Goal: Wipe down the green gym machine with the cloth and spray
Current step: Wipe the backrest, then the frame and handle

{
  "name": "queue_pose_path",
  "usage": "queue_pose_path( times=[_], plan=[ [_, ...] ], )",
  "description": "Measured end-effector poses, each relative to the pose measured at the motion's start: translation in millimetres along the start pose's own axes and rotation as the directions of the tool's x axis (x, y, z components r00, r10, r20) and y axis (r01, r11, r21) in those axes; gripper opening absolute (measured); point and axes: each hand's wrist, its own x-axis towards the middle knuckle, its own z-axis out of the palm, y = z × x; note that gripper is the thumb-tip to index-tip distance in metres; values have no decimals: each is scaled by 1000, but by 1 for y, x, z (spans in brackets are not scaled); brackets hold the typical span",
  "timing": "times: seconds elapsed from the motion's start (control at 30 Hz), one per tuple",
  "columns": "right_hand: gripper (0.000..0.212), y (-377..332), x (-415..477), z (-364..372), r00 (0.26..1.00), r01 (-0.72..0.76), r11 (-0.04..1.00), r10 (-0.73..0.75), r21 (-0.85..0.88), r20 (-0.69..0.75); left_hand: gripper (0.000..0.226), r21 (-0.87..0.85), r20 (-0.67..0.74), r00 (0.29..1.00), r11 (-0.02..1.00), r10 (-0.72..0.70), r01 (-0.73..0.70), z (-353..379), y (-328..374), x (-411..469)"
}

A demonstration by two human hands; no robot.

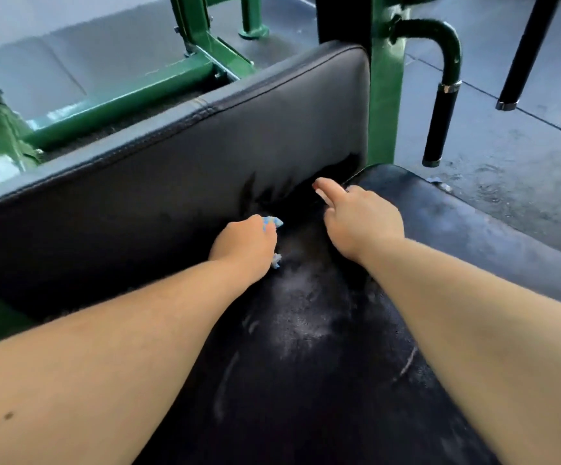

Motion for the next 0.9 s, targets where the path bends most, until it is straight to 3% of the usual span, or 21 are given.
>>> queue_pose_path(
  times=[0.13, 0.4, 0.57, 0.67, 0.77, 0.9],
  plan=[
    [47, -49, -9, 11, 992, 125, 991, -125, 39, 8, 37, -57, 22, 995, 994, -92, 94, -10, -41, -27],
    [46, -127, -42, 41, 945, 328, 944, -327, 44, -18, 31, 1, -46, 983, 984, -180, 181, -31, -89, -85],
    [49, -140, -49, 45, 964, 265, 964, -264, 33, -39, 23, 245, -91, 967, 936, -238, 253, -35, -116, -120],
    [47, -149, -59, 44, 951, 307, 948, -304, 83, -50, 28, 321, -75, 950, 895, -302, 310, -36, -132, -136],
    [47, -161, -73, 50, 943, 332, 928, -322, 171, -85, 34, 327, -41, 967, 911, -253, 252, -42, -130, -142],
    [49, -153, -82, 47, 968, 247, 903, -216, 352, -126, 22, 46, -66, 998, 999, 10, -7, -37, -101, -107]
  ],
)
